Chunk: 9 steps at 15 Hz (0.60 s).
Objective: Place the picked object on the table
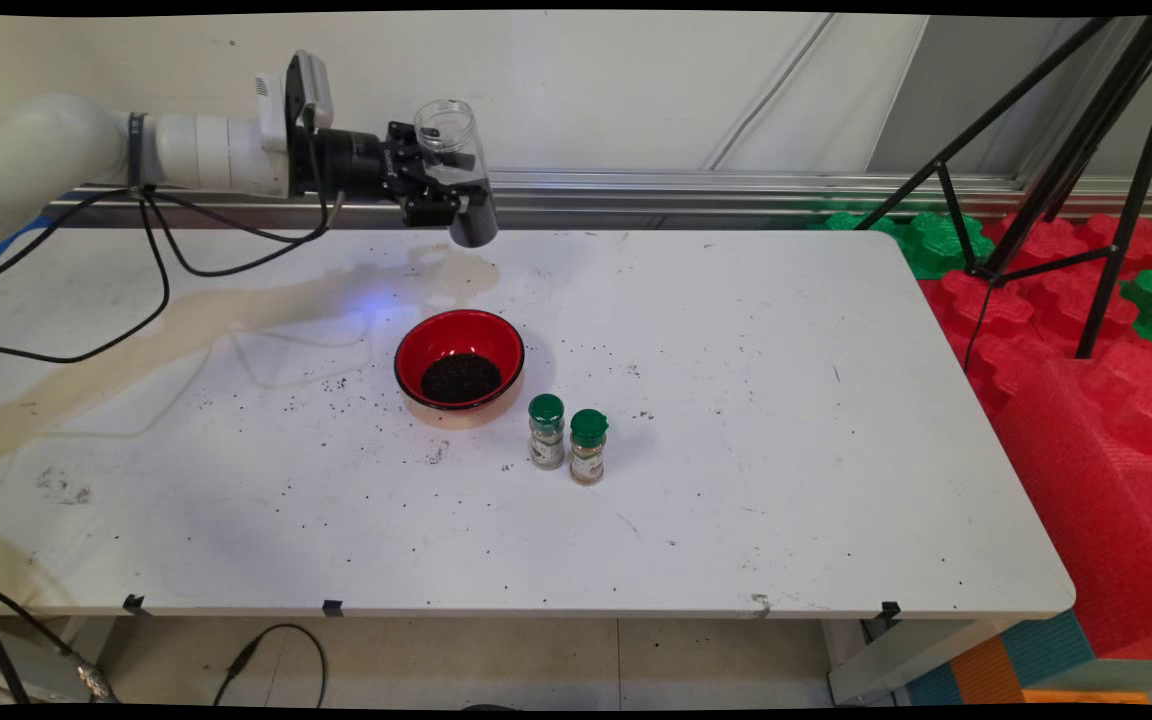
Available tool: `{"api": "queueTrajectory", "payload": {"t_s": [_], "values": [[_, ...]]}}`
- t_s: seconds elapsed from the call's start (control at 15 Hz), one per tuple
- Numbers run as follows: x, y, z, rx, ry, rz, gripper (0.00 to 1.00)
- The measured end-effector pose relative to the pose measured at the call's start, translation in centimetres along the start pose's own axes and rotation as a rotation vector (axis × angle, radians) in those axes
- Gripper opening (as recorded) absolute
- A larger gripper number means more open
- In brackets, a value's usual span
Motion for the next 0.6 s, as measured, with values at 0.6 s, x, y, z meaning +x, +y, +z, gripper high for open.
{"api": "queueTrajectory", "payload": {"t_s": [0.6], "values": [[-1.6,-0.5,1.5,-0.003,-0.041,-0.136,0.0]]}}
